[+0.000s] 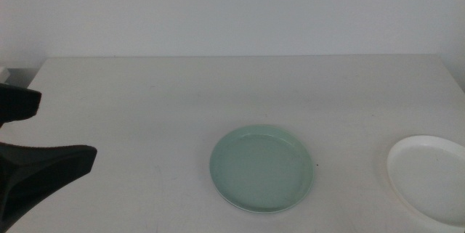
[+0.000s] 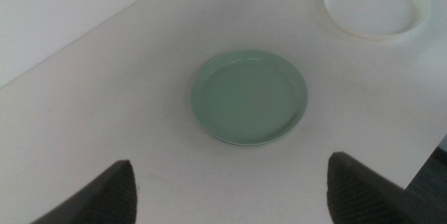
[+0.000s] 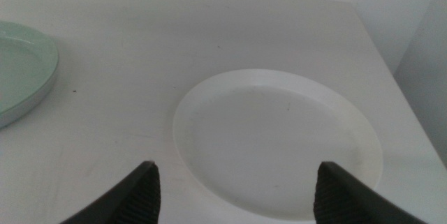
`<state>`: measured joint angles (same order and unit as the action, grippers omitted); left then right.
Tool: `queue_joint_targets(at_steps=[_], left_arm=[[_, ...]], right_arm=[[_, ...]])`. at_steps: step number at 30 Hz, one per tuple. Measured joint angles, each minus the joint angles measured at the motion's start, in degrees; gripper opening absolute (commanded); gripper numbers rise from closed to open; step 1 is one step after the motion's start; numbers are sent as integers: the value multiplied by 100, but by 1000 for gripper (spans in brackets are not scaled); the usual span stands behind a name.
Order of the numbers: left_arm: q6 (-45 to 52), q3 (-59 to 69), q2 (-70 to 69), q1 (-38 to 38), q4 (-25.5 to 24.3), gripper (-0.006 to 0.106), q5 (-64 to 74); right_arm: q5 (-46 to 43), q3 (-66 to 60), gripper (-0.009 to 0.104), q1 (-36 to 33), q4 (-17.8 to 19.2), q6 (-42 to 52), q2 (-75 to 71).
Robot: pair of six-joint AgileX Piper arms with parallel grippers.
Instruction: Stack the three bowls on top of each other.
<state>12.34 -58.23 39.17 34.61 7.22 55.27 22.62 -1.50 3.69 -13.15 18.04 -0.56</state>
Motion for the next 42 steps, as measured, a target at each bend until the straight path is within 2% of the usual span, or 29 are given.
queue_joint_targets(at_steps=[6, 18, 24, 28, 31, 38, 42], left_arm=[[0, 0, 0, 0, 0, 105, 0], [0, 5, 0, 0, 0, 105, 0], [0, 5, 0, 0, 0, 105, 0], [4, 5, 0, 0, 0, 105, 0], [4, 5, 0, 0, 0, 105, 0], [4, 5, 0, 0, 0, 105, 0], [4, 5, 0, 0, 0, 105, 0]], right_arm=[[379, 496, 56, 0, -83, 0, 256], [1675, 3267, 56, 0, -6, 8, 3054], [2157, 3773, 56, 0, -41, -1060, 3980], [2343, 3977, 56, 31, -41, -1318, 4431], [2389, 4139, 56, 240, -86, -1232, 4718], [2490, 4376, 56, 1168, -467, -851, 5534], [2507, 4701, 56, 1486, -375, -632, 6265]])
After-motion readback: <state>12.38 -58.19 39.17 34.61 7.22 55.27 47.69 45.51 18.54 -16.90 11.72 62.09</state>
